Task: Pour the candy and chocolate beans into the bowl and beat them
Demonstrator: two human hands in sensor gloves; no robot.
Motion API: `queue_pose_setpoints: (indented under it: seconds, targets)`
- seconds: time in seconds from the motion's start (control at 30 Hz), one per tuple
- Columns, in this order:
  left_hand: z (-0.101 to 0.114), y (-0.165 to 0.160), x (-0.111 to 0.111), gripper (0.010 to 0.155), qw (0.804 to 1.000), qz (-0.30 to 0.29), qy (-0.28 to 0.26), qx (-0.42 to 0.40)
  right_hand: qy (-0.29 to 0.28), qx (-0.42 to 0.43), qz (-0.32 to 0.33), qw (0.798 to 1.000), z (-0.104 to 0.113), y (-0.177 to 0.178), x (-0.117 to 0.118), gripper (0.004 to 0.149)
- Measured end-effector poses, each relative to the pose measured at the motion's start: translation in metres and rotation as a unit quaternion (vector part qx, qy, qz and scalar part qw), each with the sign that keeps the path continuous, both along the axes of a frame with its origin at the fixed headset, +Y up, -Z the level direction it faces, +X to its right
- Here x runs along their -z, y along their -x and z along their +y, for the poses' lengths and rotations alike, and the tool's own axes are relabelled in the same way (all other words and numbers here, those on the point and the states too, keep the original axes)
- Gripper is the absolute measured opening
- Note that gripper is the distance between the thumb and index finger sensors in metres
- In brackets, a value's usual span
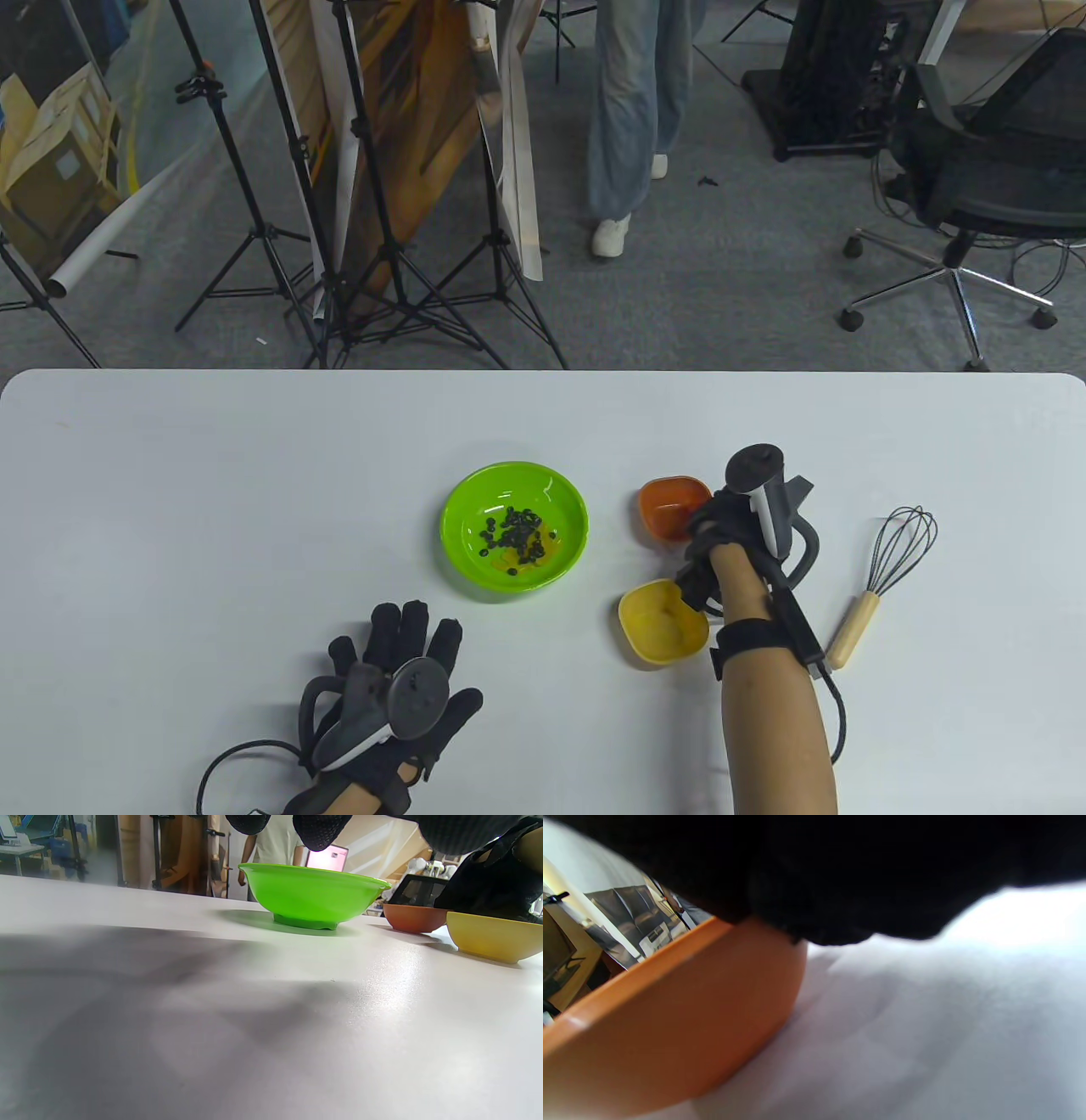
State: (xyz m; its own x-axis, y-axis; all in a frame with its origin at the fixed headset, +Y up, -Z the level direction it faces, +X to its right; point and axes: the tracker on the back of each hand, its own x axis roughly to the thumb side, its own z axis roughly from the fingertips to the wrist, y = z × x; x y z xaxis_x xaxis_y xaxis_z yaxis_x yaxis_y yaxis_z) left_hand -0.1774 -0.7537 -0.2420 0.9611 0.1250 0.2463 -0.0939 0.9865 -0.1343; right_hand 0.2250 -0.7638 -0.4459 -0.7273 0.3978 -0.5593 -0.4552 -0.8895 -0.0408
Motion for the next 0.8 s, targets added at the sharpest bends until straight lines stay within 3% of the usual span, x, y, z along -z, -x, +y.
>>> queue_pose_setpoints:
  seconds: [0.5, 0.67, 0.8]
  targets:
    - [-0.001, -0.001, 0.000, 0.083, 1.000, -0.002, 0.000, -0.001, -0.001, 0.040, 0.004, 0.999, -0.001, -0.014, -0.006, 0.054]
    - [-0.001, 0.000, 0.000, 0.083, 1.000, -0.002, -0.001, -0.003, -0.011, 0.047, 0.036, 0.998, 0.017, -0.023, -0.024, 0.063]
    - [-0.002, -0.001, 0.000, 0.083, 1.000, -0.005, 0.000, -0.003, -0.026, 0.009, 0.059, 0.998, 0.042, -0.035, -0.054, 0.070]
